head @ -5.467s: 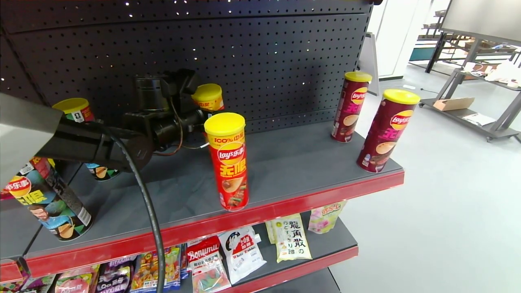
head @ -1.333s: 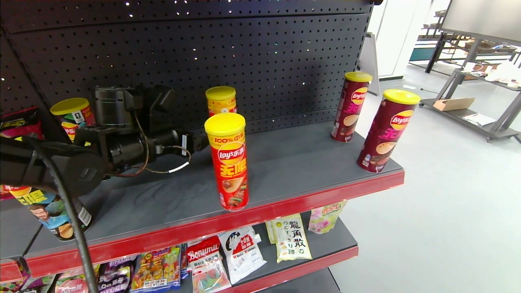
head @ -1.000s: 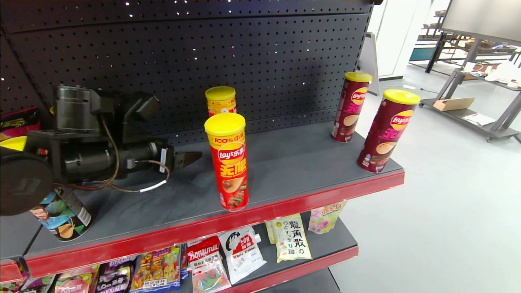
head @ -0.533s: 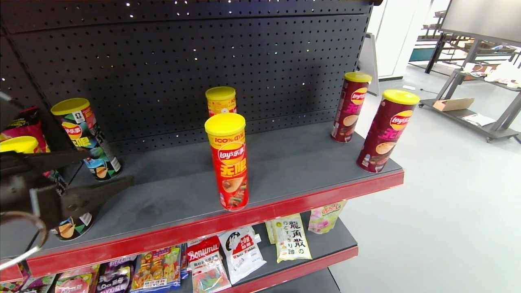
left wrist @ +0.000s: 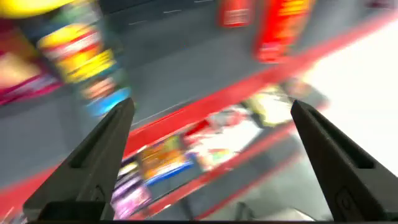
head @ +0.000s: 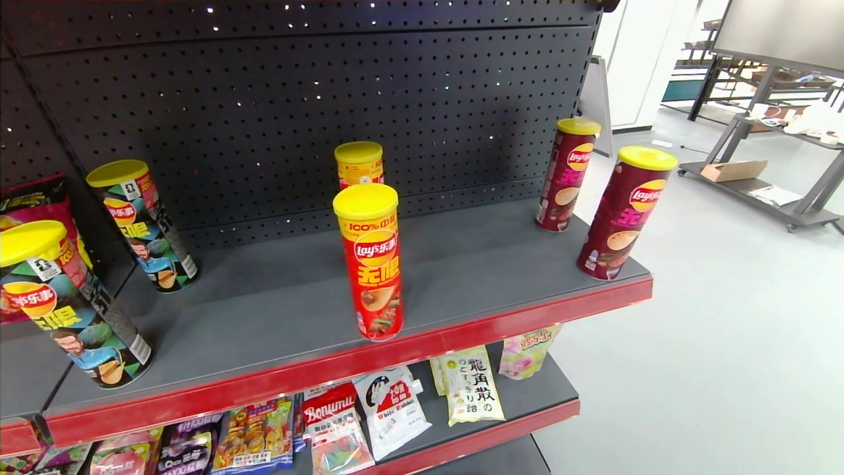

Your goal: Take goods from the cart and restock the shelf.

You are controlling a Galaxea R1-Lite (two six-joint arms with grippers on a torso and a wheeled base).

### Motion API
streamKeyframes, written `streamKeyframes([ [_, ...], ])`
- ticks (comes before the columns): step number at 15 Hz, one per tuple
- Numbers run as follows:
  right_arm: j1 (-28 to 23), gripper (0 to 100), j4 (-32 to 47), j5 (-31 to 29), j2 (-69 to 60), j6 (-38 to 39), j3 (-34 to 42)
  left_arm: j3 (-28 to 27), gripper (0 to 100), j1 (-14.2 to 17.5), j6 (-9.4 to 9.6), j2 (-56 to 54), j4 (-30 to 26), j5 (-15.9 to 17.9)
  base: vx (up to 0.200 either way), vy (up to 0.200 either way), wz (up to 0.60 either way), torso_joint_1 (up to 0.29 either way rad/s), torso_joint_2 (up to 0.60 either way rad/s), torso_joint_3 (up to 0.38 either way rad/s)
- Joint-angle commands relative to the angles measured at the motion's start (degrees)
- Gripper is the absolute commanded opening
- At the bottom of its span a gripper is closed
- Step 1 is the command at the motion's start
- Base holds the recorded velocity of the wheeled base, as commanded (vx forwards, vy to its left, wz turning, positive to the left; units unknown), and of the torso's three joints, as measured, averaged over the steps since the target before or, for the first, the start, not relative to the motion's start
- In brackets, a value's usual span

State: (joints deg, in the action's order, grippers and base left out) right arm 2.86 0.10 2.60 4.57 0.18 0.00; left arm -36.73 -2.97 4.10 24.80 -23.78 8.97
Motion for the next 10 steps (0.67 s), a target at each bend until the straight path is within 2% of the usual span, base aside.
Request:
streamKeyframes([
  [1, 0.04, 100, -0.01, 0.04, 0.09, -0.01, 0.00, 2.80, 100, 0.16, -0.67, -6.51, 1.28, -4.05, 0.000, 0.000, 0.00, 0.000, 0.00, 0.000],
  [2, 0.04, 100, -0.01, 0.04, 0.09, -0.01, 0.00, 3.68, 100, 0.07, -1.99, -7.48, 2.34, -3.79, 0.000, 0.000, 0.00, 0.000, 0.00, 0.000],
  [3, 0.04, 100, -0.01, 0.04, 0.09, -0.01, 0.00, 5.62, 100, -0.28, -4.18, -9.85, 3.74, -2.56, 0.000, 0.000, 0.00, 0.000, 0.00, 0.000],
  [5, 0.04, 100, -0.01, 0.04, 0.09, -0.18, 0.00, 6.85, 100, -0.28, -4.18, -11.61, 3.74, -1.85, 0.000, 0.000, 0.00, 0.000, 0.00, 0.000],
  [8, 0.04, 100, -0.01, 0.04, 0.09, -0.36, -0.09, 7.55, 100, -0.10, -4.10, -11.08, 3.66, -2.56, 0.000, 0.000, 0.00, 0.000, 0.00, 0.000],
  [10, 0.04, 100, -0.01, 0.04, 0.09, -0.36, 0.00, 8.08, 100, 0.07, -4.01, -11.44, 3.57, -2.64, 0.000, 0.000, 0.60, 0.007, 0.00, 0.007],
])
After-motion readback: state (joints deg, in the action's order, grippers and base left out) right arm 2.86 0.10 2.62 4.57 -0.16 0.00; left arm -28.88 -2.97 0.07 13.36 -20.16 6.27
